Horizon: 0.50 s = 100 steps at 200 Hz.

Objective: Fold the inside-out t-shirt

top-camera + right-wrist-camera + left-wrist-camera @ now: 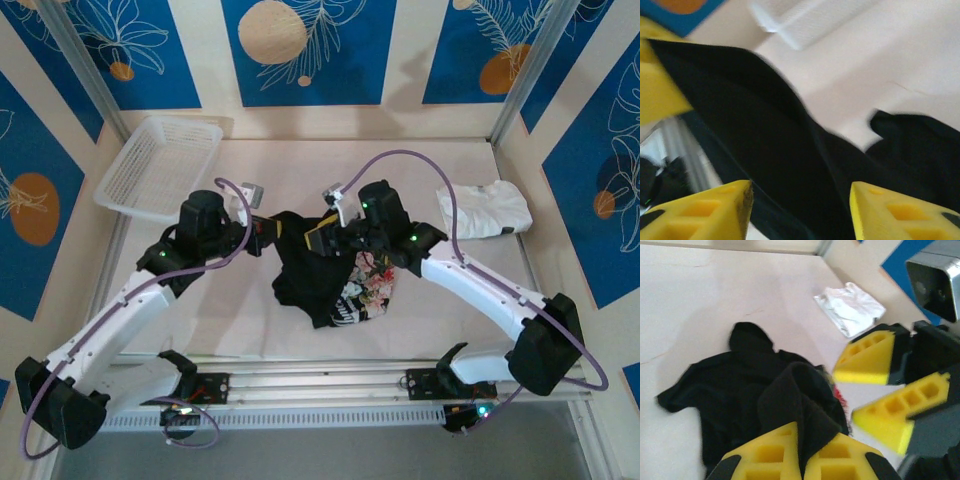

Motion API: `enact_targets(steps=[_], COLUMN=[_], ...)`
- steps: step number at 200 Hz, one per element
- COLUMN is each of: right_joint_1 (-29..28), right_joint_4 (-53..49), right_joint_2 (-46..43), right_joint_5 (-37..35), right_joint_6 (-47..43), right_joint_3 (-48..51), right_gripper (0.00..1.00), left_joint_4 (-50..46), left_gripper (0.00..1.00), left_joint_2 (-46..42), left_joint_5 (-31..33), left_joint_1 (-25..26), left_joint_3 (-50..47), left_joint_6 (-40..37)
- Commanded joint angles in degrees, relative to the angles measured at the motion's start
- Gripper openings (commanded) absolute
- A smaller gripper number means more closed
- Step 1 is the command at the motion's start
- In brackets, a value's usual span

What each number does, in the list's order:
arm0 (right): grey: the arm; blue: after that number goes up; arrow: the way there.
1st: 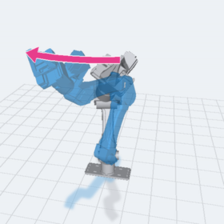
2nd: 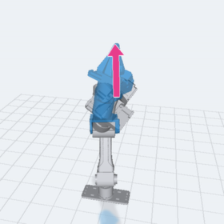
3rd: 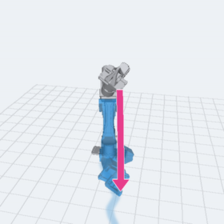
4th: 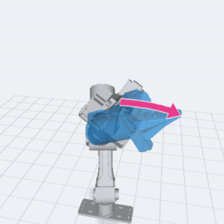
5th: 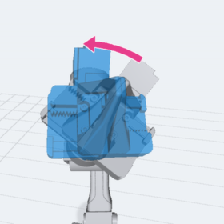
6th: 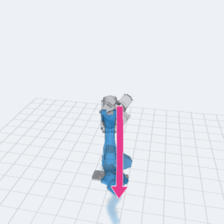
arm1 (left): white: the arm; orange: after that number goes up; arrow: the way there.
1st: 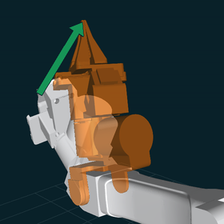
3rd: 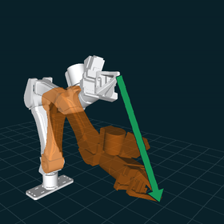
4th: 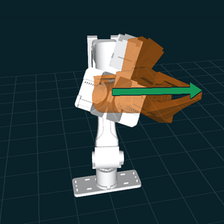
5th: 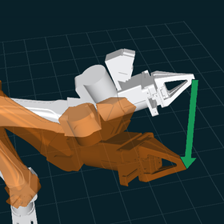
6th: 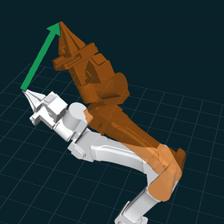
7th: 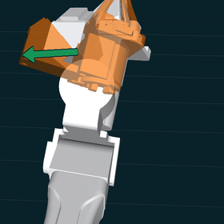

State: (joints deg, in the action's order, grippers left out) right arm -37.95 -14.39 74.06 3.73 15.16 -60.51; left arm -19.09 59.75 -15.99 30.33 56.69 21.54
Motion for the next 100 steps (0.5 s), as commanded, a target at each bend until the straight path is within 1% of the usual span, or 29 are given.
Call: enact_targets(steps=[1, 14, 25, 34, 39, 61, 100], right_joint_1=[6.25, 10.09, 12.76, 13.74, 13.95, 12.9, 9.0], right_joint_4=[-10.99, -12.32, -11.76, -11.2, -11.11, -11.82, -14.14], right_joint_2=[-1.28, 1.28, 4.89, 8.26, 10.25, 19.72, 33.84], right_joint_5=[-17.92, -18.47, -16.39, -15.02, -14.41, -11.5, -12.41], right_joint_6=[1.98, 2.89, 3.21, 3.25, 3.15, 2.09, 1.09], right_joint_3=[-0.19, -0.13, -0.59, -1.66, -2.77, -8.42, -17.93], right_gripper=[0.64, 0.66, 0.68, 0.75, 0.76, 0.78, 0.78], left_joint_4=[-7.13, -7.99, -8.68, -9.32, -9.75, -11.42, -12.86], left_gripper=[0.0, 0.0, 0.0, 0.0, 0.0, 0.0, 0.0], left_joint_2=[-3.12, -4.09, -4.67, -5.06, -5.23, -6.12, -7.66], left_joint_5=[8.27, 8.9, 9.44, 9.87, 10.3, 11.97, 13.23], left_joint_1=[-1.07, -1.11, -1.11, -1.18, -1.15, -1.15, -1.16], left_joint_3=[2.55, 2.38, 2.47, 2.72, 2.94, 3.3, 2.29], left_joint_6=[-2.37, -2.78, -2.95, -3.16, -3.32, -3.7, -3.85])
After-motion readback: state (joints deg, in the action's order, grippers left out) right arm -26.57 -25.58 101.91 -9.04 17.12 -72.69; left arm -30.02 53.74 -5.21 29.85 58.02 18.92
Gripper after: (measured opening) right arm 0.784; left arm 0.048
